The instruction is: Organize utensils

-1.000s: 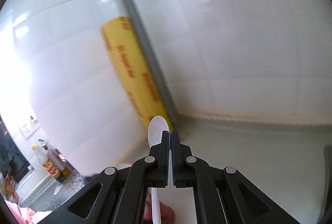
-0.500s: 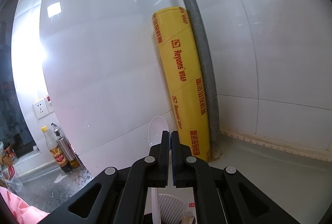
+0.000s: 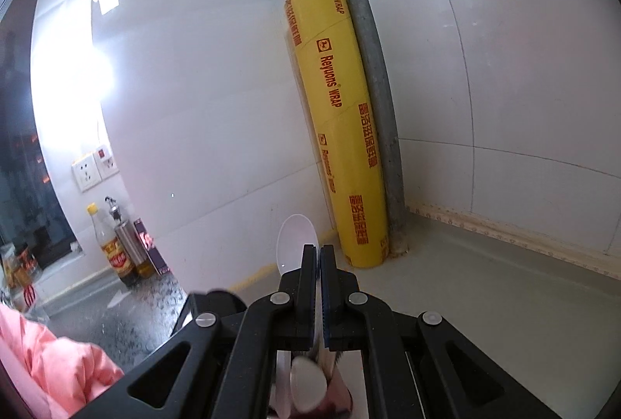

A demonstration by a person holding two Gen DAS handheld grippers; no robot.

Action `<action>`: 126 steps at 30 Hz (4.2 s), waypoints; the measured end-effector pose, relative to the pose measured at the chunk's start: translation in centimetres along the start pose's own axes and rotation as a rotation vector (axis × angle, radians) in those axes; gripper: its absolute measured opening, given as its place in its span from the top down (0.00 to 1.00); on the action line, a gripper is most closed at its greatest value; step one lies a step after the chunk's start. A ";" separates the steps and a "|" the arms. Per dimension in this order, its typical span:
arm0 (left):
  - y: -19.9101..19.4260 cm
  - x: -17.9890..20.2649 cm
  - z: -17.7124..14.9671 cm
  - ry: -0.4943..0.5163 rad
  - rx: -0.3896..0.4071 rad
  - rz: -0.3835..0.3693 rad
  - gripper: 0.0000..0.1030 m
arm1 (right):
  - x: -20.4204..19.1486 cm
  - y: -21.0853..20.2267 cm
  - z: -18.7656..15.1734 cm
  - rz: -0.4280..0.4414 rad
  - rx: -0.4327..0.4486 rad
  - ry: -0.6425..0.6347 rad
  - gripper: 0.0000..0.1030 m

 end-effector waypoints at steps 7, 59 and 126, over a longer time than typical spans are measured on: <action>0.0 -0.2 -0.1 0.000 -0.001 0.001 0.13 | 0.8 -0.4 0.1 -0.016 0.022 0.043 0.98; 0.7 -0.3 0.9 -0.003 -0.007 0.003 0.13 | 0.3 1.2 0.4 0.038 0.030 0.097 0.97; -0.2 0.2 -0.1 0.001 0.008 0.000 0.13 | -2.3 5.6 1.0 -0.167 -0.509 -0.083 0.50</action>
Point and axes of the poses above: each gripper's, at about its wrist camera, not at the fingertips, and y roughly the way its jaws point, x to its right, z to its top, the point moved 2 cm from there along y, roughly the way its jaws point, and after that the axes turned 11 degrees about y, right-handed, at the moved point
